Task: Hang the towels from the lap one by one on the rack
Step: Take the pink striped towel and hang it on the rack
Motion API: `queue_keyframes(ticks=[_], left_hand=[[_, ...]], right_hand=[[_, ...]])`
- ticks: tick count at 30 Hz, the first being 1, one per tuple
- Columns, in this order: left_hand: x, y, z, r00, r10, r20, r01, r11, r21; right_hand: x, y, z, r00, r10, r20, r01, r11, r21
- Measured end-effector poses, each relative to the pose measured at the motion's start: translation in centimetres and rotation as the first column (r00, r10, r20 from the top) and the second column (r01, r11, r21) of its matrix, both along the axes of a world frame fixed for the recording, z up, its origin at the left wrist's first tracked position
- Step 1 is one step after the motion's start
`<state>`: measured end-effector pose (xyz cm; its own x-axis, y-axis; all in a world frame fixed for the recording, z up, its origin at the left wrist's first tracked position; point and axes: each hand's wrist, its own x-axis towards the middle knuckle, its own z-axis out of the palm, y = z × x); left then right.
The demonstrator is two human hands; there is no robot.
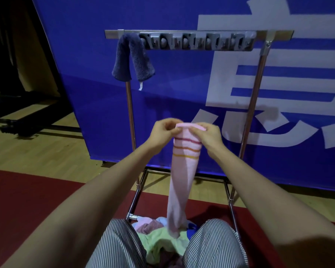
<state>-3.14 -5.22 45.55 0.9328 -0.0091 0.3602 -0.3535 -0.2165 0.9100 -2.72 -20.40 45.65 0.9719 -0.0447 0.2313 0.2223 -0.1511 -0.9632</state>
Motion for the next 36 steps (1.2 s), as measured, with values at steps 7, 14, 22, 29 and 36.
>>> queue_keyframes(ticks=[7, 14, 22, 29, 36], left_hand=[[0.4, -0.2, 0.4, 1.000, 0.002, -0.011, -0.002, 0.999, -0.045], [0.2, 0.2, 2.3, 0.989, -0.104, -0.106, 0.100, 0.994, -0.046], [0.6, 1.0, 4.6, 0.977, -0.171, -0.127, 0.155, 0.980, -0.127], [1.7, 1.3, 5.9, 0.967, -0.129, -0.219, 0.062, 0.955, -0.289], [1.5, 1.9, -0.4, 0.901, -0.227, -0.371, 0.077, 0.923, -0.377]], right_hand=[[0.3, 0.1, 1.0, 0.999, 0.013, -0.034, -0.014, 1.000, -0.015], [0.8, 0.0, 2.2, 0.998, 0.059, 0.003, -0.059, 0.998, -0.015], [0.8, -1.6, 0.1, 0.910, 0.397, -0.121, -0.364, 0.903, 0.227], [0.3, -1.1, -2.8, 0.764, 0.559, -0.323, -0.542, 0.827, 0.149], [0.6, -0.6, -0.8, 0.810, 0.538, -0.233, -0.480, 0.837, 0.263]])
